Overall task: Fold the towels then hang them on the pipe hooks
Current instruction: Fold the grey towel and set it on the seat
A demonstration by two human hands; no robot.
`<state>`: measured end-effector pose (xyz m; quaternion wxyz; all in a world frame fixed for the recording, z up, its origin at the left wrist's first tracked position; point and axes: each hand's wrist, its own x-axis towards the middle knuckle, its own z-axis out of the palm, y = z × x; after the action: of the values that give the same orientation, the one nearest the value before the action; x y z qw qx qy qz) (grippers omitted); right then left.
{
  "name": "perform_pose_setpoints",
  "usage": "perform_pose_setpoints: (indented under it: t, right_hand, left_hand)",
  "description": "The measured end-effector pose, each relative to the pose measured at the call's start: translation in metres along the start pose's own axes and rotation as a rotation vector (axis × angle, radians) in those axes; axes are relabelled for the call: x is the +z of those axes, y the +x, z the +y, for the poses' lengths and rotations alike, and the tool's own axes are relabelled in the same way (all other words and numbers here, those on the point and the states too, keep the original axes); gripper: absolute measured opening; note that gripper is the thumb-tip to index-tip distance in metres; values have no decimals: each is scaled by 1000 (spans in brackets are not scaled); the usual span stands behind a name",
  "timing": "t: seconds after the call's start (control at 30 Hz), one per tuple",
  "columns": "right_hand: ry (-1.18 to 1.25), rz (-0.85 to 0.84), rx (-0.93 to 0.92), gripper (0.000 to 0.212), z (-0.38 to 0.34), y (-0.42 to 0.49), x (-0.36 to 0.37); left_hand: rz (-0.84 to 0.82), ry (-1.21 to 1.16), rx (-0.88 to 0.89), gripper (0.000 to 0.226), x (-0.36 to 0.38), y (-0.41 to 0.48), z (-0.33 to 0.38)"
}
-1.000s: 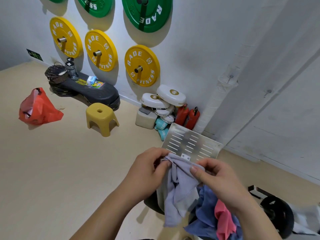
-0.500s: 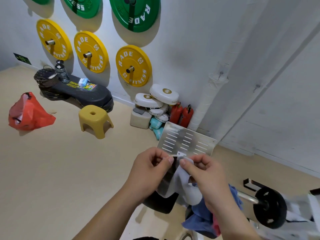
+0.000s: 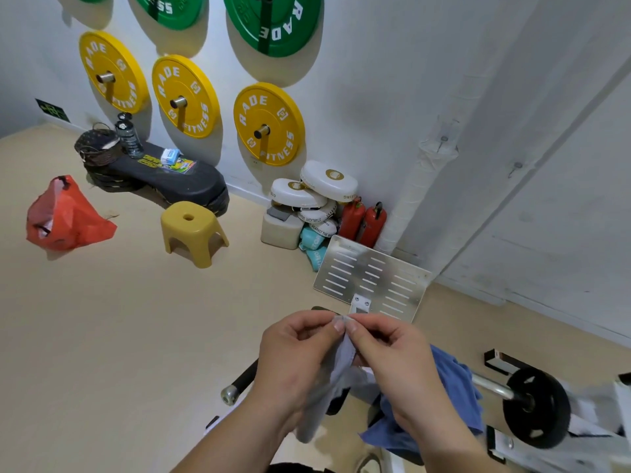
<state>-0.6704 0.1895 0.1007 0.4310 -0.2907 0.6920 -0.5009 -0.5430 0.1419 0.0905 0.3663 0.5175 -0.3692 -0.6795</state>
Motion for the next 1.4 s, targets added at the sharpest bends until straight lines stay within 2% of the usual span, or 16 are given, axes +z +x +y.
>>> perform_pose_setpoints:
  t: [0.23, 0.5, 0.67, 0.83, 0.93, 1.0, 1.1, 1.17, 1.27, 1.4]
  right_hand:
    - [64, 2, 45, 17, -4, -2, 1]
    - [-3, 9, 58, 19, -3, -1, 5]
    - [-113, -55, 28, 37, -3, -5, 8]
    - [-16, -133, 75, 45, -10, -3, 0]
    - [-90, -91, 51, 39, -10, 4, -7]
    - [-233, -105, -66, 40, -5, 10, -13]
    - [-380, -278, -200, 59, -8, 15, -19]
    - [-447, -363, -294, 51, -10, 18, -20]
    - [-559, -355, -294, 23, -8, 21, -17]
    - [-830, -345, -170, 23, 14, 32, -25]
  left_hand:
    - [-13, 140, 72, 10, 0, -2, -6]
    - [-27, 235, 153, 16, 0, 0, -4]
    - [-25, 183, 108, 15, 2, -1, -3]
    - [-34, 203, 161, 15, -4, 6, -1]
    - [-86, 337, 251, 12, -9, 13, 3]
    - [-175, 447, 316, 11, -15, 16, 13]
    - [-389, 542, 375, 10, -25, 14, 38]
    - [-469, 565, 430, 10, -30, 10, 55]
    - [-374, 541, 554, 14, -36, 10, 68]
    - [-138, 482, 663, 17, -41, 14, 66]
